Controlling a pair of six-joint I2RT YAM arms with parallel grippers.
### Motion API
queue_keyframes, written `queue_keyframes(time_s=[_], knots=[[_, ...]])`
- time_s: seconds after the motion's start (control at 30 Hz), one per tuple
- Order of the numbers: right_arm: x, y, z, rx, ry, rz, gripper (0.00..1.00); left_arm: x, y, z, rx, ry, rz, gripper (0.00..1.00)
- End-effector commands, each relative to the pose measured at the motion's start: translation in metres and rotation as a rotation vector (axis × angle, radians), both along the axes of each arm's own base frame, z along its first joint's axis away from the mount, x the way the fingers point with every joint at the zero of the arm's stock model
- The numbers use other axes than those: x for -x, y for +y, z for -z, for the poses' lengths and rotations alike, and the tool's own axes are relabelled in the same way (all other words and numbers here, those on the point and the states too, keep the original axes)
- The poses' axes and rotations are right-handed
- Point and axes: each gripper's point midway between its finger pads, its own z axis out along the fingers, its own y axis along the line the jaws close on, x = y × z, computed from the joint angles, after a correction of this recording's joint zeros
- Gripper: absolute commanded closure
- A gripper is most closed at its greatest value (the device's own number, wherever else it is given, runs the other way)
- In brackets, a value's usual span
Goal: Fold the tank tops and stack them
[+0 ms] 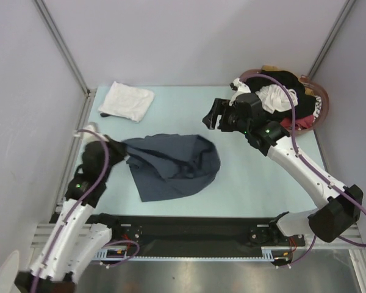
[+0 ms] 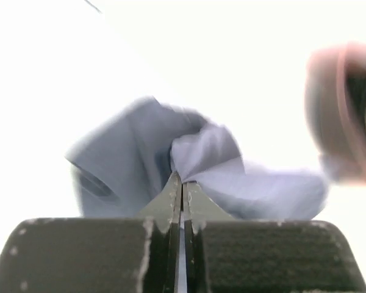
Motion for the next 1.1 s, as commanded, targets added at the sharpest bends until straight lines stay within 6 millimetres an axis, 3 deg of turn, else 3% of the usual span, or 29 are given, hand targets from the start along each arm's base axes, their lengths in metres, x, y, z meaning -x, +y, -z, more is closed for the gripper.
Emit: queue_keyframes(time_s=[0.0,0.07,0.1,0.17,0.23,0.33,0.4,0.43,0.47,0.53,0.63,0.83,0.93,1.03,1.07], knots=[[-0.006,0.007,0.005,-0.014,-0.016,-0.022,0.22,-0.002,0.054,-0.016,0.031,0.015,-0.051,1.00],[-0.005,0.010,0.010,-0.016,-0.014,-0.040,0.25,-0.009,0.095,-0.004,0.045,0.098,-0.176,1.00],[-0.004,0.011,0.015,-0.011,-0.006,-0.045,0.25,-0.013,0.101,-0.007,0.065,0.108,-0.184,1.00],[-0.003,0.011,0.030,0.004,0.020,-0.057,0.27,-0.019,0.118,0.008,0.101,0.154,-0.219,1.00],[0.003,0.013,0.050,0.017,0.056,-0.084,0.28,-0.024,0.118,0.013,0.122,0.149,-0.199,0.98],[0.009,0.023,0.076,0.031,0.105,-0.144,0.31,-0.026,0.110,0.017,0.142,0.124,-0.145,0.88],[0.017,0.028,0.102,0.057,0.154,-0.184,0.33,-0.023,0.111,0.013,0.132,0.101,-0.158,0.74],[0.023,0.033,0.111,0.069,0.169,-0.209,0.34,-0.021,0.113,0.011,0.117,0.094,-0.166,0.62],[0.028,0.036,0.130,0.090,0.204,-0.227,0.35,-0.017,0.117,0.008,0.098,0.097,-0.184,0.34],[0.036,0.041,0.146,0.105,0.235,-0.247,0.36,-0.015,0.116,0.004,0.088,0.093,-0.183,0.17],[0.049,0.048,0.179,0.116,0.297,-0.271,0.32,-0.011,0.104,0.008,0.084,0.112,-0.151,0.11],[0.062,0.062,0.224,0.128,0.379,-0.304,0.27,-0.010,0.044,0.024,0.078,0.144,0.014,0.11],[0.067,0.074,0.226,0.124,0.383,-0.344,0.41,-0.010,-0.004,0.029,0.059,0.148,0.168,0.13],[0.069,0.074,0.230,0.146,0.379,-0.350,0.59,-0.015,-0.037,0.041,-0.015,0.207,0.269,0.15],[0.071,0.073,0.231,0.149,0.380,-0.351,0.69,-0.022,-0.046,0.048,-0.038,0.244,0.286,0.17]])
